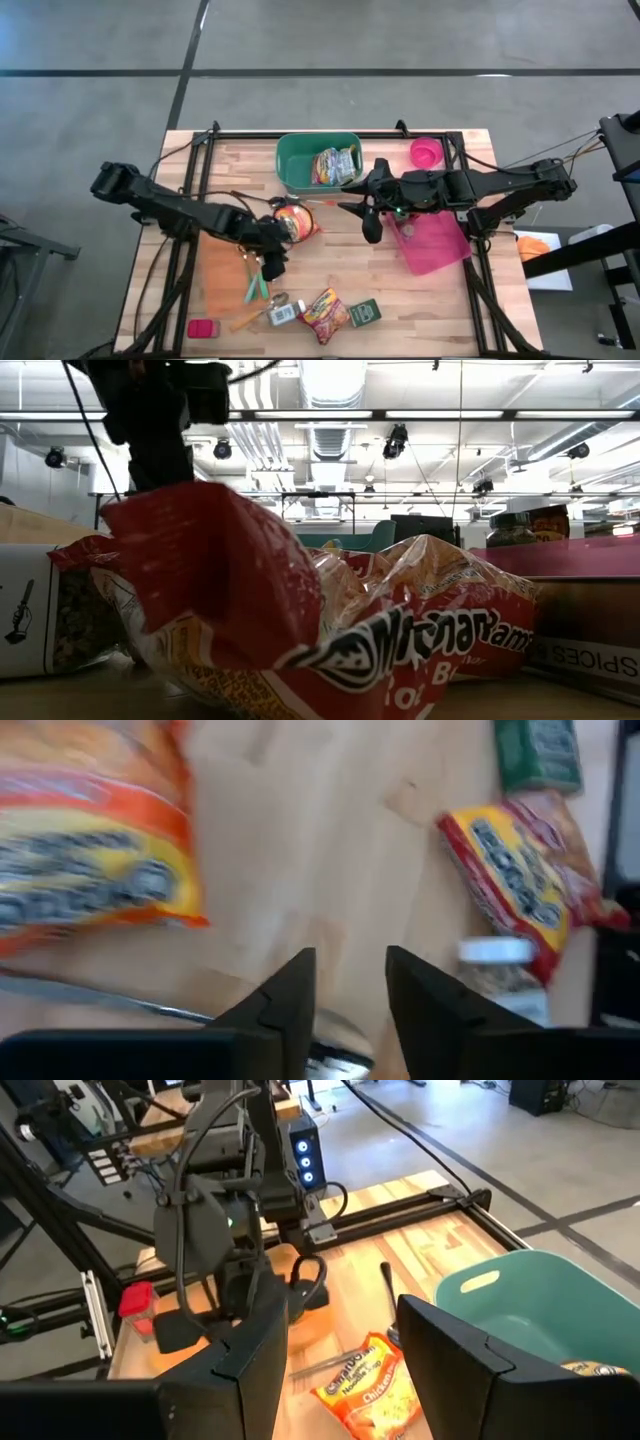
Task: Pick & Place Food Item
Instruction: Put the orange noodle pack into the green bin
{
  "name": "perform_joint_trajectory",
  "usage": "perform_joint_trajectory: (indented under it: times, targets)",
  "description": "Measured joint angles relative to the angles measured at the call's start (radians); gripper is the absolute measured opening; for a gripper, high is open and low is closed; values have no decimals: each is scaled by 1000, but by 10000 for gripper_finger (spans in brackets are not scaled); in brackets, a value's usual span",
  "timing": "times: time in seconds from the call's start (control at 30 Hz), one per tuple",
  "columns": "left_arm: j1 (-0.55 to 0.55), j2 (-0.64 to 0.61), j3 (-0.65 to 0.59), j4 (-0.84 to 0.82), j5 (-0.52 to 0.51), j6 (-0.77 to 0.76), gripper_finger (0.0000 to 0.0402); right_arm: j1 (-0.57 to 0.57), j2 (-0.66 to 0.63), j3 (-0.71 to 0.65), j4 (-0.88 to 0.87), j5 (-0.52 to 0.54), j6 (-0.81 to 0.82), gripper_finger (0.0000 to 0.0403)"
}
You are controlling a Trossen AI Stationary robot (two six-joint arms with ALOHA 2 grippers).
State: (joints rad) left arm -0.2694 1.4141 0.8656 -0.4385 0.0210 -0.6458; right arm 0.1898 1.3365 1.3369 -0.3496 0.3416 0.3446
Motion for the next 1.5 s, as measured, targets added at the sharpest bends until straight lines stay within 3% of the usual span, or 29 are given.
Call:
perform_joint_trajectory:
  times: [0.1, 0.2, 0.37, 0.57, 0.93, 1.27, 1.37, 1.5]
  targets:
    - [5, 39, 1, 34, 36, -14, 171, 0, 0, 0, -14, 0, 11, 185]
    - [8, 74, 0, 36, 6, -13, 218, 0, 0, 0, -14, 0, 12, 185]
    - [-27, 106, 10, 47, -207, 247, 260, 0, 0, -5, -14, 0, 8, 185]
    - [-46, 141, 33, 49, -388, 458, 263, 0, 0, -6, -16, 0, 3, 185]
    - [-38, 263, 28, 51, -432, 521, 264, 0, 0, -11, -21, 0, 4, 185]
    - [-37, 299, 28, 50, -642, 527, 261, 0, 0, -11, -42, 0, 4, 185]
    - [-35, 299, 27, 45, -693, 552, 249, 1, 0, -11, -44, 0, 4, 185]
    - [-30, 304, 17, 49, -688, 561, 213, 1, 0, -11, -44, 0, 4, 185]
